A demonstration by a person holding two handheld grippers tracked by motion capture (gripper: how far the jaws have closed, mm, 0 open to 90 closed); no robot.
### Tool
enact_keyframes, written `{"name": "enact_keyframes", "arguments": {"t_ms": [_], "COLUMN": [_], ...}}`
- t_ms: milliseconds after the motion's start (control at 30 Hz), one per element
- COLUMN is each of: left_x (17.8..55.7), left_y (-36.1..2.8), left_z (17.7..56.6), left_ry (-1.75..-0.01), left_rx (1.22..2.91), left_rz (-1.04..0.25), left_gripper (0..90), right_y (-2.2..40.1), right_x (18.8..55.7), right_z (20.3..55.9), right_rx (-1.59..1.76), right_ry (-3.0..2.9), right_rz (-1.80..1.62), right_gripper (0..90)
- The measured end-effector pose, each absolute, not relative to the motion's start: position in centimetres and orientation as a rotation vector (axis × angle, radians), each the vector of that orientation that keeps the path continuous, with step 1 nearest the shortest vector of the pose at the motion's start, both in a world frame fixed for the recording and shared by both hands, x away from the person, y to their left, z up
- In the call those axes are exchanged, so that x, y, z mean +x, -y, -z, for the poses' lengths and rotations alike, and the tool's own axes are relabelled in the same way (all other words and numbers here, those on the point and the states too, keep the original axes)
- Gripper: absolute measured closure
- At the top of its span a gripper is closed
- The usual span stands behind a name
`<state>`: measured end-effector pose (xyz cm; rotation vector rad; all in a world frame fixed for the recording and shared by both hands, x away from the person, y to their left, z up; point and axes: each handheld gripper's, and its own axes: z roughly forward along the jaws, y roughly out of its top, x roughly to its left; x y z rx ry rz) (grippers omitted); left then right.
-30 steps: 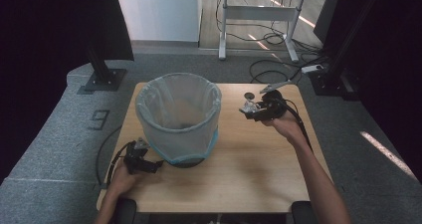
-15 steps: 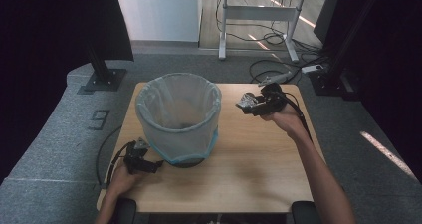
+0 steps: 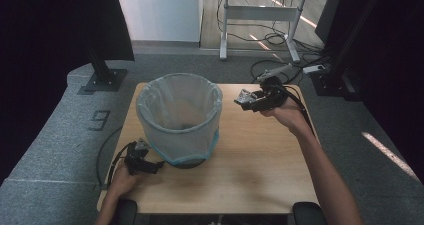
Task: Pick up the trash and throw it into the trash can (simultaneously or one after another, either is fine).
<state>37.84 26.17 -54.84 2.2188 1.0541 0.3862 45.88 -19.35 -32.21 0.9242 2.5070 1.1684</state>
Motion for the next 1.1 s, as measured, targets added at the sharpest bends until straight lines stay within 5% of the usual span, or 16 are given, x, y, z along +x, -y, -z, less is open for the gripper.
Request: {"name": "enact_keyframes", "arguments": {"t_ms": [1100], "left_x": [37.8], "left_y": [-26.2], "left_z": [54.8], "left_ry": [-1.054], "left_rx": [2.220], "left_rz": [-0.387], "left_gripper": [0.0], "right_y": [16.5], "right_x": [45.9], "right_z": [25.6], "right_rx": [0.832], "right_ry": [-2.545], "right_rz": [-1.221], "right_gripper": [30.8]}}
